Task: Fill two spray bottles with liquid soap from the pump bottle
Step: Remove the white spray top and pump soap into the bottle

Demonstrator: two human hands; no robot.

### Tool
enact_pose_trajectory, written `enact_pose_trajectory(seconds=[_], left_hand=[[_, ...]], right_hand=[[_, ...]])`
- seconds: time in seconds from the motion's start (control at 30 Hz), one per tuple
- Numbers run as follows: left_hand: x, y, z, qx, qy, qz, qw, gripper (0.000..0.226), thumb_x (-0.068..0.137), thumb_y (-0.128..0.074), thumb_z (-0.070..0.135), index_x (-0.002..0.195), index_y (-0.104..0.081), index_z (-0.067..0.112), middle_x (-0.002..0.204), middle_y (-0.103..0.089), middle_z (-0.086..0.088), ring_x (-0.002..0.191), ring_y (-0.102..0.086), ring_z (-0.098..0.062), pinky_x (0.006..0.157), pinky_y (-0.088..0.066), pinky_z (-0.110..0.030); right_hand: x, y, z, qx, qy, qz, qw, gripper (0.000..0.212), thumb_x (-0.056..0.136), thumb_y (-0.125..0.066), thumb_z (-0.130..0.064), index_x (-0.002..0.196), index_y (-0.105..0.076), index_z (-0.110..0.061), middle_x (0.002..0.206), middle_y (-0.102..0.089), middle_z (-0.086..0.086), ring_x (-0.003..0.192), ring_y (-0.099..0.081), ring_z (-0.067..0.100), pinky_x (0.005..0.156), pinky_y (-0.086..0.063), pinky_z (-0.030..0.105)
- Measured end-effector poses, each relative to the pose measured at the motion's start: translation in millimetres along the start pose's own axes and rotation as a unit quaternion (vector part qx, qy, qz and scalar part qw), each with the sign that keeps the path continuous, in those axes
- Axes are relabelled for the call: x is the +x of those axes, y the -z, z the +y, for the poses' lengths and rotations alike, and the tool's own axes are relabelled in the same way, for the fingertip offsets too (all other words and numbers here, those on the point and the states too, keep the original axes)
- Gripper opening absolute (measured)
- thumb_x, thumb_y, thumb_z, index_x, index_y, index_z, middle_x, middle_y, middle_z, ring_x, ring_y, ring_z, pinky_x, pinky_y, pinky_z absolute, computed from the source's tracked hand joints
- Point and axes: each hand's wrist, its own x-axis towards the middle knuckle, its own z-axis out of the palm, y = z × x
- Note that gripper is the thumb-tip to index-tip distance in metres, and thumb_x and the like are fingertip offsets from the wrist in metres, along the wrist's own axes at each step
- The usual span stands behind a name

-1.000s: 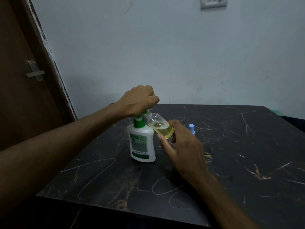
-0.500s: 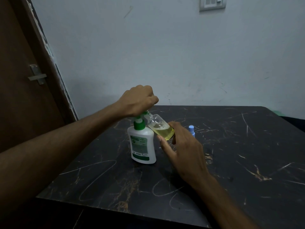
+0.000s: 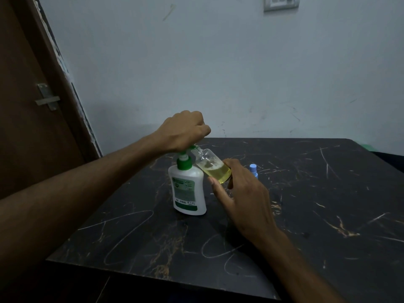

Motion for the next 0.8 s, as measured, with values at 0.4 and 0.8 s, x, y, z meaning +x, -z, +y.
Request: enact_pose_trajectory(seconds=[0.4, 0.8], left_hand=[[-1.3, 0.9, 3.5, 0.018, 0.001, -0.004, 1.0, 0.033, 0.08, -0.042, 0.038, 0.059, -0.025, 0.02, 0.057, -0.035, 0.002, 0.058, -0.029, -0.022, 0.059, -0.026, -0.038], [-1.6, -1.1, 0.4, -0.007, 0.007, -0.003, 1.0, 0.032, 0.08, -0.042, 0.039, 0.06, -0.025, 0.021, 0.057, -0.033, 0.004, 0.057, -0.027, -0.02, 0.058, -0.025, -0.038]], right_hand=[[-0.4, -0.5, 0.5, 0.007, 0.003, 0.001, 1.0, 0.033, 0.101, -0.055, -0.05, 0.122, -0.055, -0.026, 0.097, -0.052, -0.021, 0.079, -0.051, 0.0, 0.063, -0.049, 0.02], [-0.5, 0.1, 0.1, 0.001, 0.005, -0.001, 1.0, 0.034, 0.101, -0.052, -0.052, 0.121, -0.055, -0.026, 0.096, -0.052, -0.02, 0.078, -0.05, 0.0, 0.063, -0.043, 0.012]])
